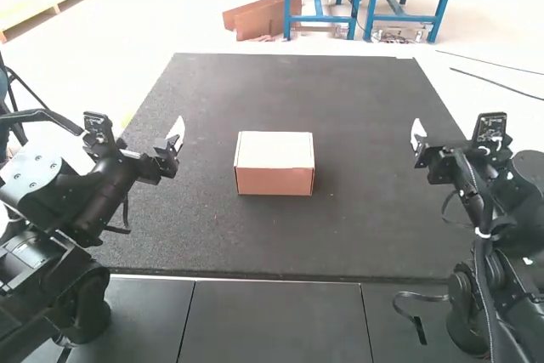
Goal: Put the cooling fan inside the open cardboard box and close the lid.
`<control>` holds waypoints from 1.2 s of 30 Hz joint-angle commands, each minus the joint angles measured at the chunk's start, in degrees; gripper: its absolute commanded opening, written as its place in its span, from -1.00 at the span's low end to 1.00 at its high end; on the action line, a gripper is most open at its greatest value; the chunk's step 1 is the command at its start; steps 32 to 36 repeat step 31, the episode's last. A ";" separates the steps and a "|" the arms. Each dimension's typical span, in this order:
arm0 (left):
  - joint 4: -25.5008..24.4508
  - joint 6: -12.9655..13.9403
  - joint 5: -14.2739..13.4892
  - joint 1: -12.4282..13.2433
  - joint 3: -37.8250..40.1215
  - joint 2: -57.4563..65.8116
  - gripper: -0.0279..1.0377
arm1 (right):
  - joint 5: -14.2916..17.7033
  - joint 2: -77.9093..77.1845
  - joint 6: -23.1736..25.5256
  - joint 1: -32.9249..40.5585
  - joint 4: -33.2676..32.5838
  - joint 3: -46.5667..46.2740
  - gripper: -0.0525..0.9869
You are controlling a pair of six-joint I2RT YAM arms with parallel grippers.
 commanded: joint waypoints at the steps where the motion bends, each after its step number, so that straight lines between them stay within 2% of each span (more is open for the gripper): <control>1: -1.35 -1.76 -0.82 3.83 -0.40 -0.34 0.84 | 2.38 -0.56 0.65 -1.26 0.86 -1.80 0.85; 4: -3.81 -2.64 0.05 9.11 -0.40 -0.34 0.84 | 3.25 -0.56 2.85 -1.43 -1.87 -1.80 0.85; 5: -5.22 -3.52 2.52 10.86 -0.40 -0.34 0.84 | 3.43 -0.56 2.93 -1.43 -3.01 -1.80 0.85; 7: -7.15 -3.87 3.39 14.47 -0.40 -0.34 0.85 | 3.43 -0.56 2.93 -1.43 -5.47 -1.80 0.85; 8: -8.29 -4.05 6.56 15.96 -0.40 -0.34 0.85 | 3.43 -0.56 2.58 -1.43 -7.05 -1.80 0.85; 11: -10.58 -3.96 11.39 20.01 -0.49 -0.42 0.84 | 3.43 -0.65 2.49 -1.52 -9.52 -1.80 0.85; 12: -10.58 -3.96 11.83 20.80 -0.49 -0.42 0.84 | 3.43 -0.65 2.49 -1.61 -10.13 -1.80 0.85; 16: -12.07 -3.34 11.92 20.53 -0.58 -0.51 0.84 | 3.17 -0.73 2.58 -2.22 -10.92 -1.89 0.85; 19: -13.39 -1.67 11.92 19.92 -0.49 -0.51 0.85 | 3.17 -0.65 2.67 -2.49 -11.01 -1.89 0.85; 36: -13.48 -1.50 11.83 20.36 -0.40 -0.69 0.86 | 2.29 -0.56 2.93 -2.58 -10.13 -1.80 0.85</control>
